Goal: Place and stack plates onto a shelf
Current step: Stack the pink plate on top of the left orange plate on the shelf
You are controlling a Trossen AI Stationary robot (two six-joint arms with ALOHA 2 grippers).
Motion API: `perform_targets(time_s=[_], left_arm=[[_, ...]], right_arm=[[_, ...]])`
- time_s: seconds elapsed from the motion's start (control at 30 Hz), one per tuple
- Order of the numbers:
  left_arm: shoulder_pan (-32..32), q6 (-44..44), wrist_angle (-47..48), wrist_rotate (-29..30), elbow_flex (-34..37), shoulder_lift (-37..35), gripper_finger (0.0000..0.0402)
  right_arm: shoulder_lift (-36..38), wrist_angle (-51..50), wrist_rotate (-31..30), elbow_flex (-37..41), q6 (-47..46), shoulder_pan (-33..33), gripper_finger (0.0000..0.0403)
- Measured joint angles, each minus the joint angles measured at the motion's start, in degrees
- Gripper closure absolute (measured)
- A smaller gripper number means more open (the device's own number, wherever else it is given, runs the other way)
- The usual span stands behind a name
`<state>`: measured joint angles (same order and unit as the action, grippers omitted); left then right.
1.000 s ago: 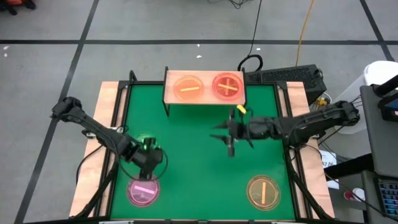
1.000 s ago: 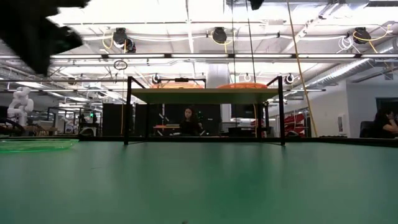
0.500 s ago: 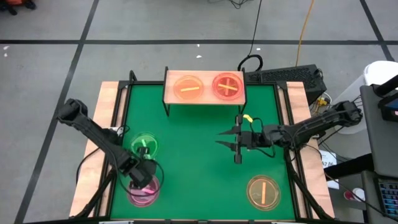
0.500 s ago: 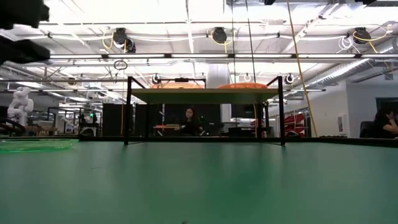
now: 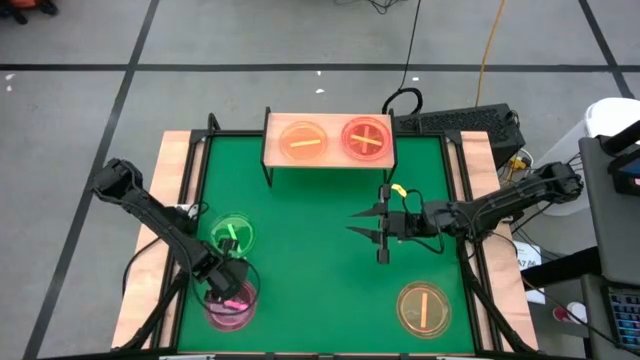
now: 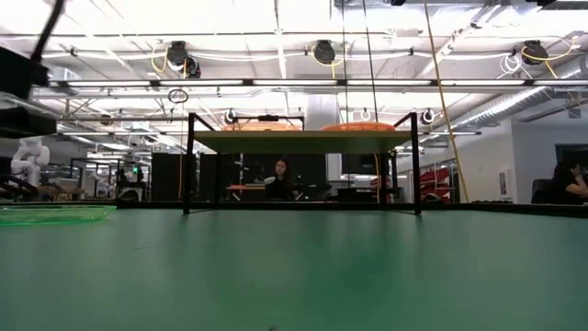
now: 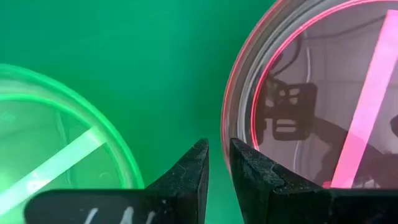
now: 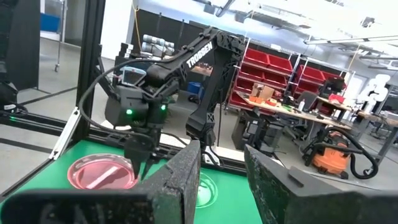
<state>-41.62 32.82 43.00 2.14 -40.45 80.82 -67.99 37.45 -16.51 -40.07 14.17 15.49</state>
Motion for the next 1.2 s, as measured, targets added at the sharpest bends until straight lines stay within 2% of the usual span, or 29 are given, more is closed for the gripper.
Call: perform_targets(time_s=[0.37, 0.73, 1.03, 1.1, 1.2], left_arm=[[0.88, -2.15, -0.54, -0.57, 0.00, -0.20, 0.0330], [0.88, -0.82, -5.92, -2.14, 0.15, -0.20, 0.0330], [1.53, 0.98, -16.79, -4.17, 7.02, -0.57, 0.0330], [1.58, 1.83, -16.51, -4.25, 7.19, -0.54, 0.0335], [1.81, 0.94, -15.94, -4.29, 6.59, -0.43, 0.0368]], right_arm=[[0.00, 0.00, 0.00, 0.00, -0.20, 0.00, 0.0293], [-0.02, 0.00, 0.01, 0.00, -1.05, 0.00, 0.0293], [-0.02, 0.00, 0.02, 0.00, -1.07, 0.00, 0.0293], [-0.02, 0.00, 0.01, -0.02, -1.07, -0.02, 0.0293], [-0.02, 0.00, -0.24, -0.02, -1.07, -0.05, 0.0293]])
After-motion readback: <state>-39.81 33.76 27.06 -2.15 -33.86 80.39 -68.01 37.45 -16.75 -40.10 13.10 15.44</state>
